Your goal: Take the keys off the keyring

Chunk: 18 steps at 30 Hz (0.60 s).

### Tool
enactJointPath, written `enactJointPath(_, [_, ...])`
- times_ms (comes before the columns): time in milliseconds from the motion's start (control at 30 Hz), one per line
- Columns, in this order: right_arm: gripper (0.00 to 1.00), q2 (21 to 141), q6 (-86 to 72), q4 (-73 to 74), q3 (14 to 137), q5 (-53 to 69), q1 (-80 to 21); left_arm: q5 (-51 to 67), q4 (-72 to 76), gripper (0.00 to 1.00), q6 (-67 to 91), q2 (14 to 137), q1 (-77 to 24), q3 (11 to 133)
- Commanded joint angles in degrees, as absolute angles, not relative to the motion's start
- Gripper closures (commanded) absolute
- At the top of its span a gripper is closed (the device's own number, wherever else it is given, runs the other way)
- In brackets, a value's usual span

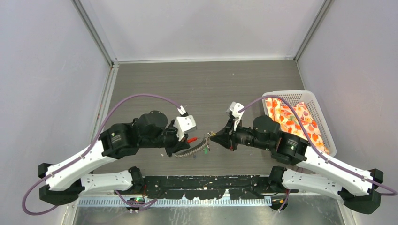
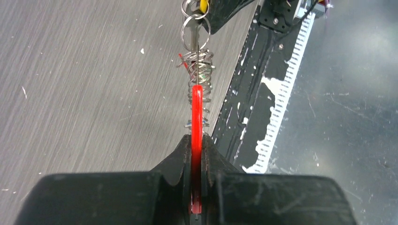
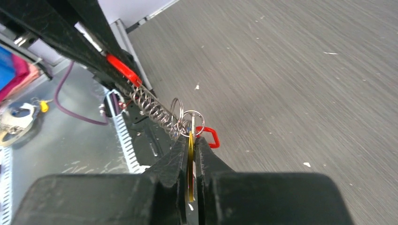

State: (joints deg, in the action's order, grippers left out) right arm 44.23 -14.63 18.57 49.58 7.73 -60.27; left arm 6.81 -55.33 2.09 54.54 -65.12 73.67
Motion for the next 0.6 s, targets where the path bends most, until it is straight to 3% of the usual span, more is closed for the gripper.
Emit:
enactJointPath(0, [0.99,45.24,-12.22,21.24,54.27,-0.73,-60.62,5.40,-39.81,0.99,7.75,50.06,-64.91,66.28])
enactJointPath(267, [0.99,49.68,-5.54,25.61,59.41,-10.08,-65.47,2.37,-25.95,0.99,14.10,43.92,-64.89,52.13])
enactJointPath(567, [0.99,56.62,1.55,29.61,66.98,-23.97,-72.65,-3.01,-22.23,0.99,16.88,37.54,-64.89,46.07])
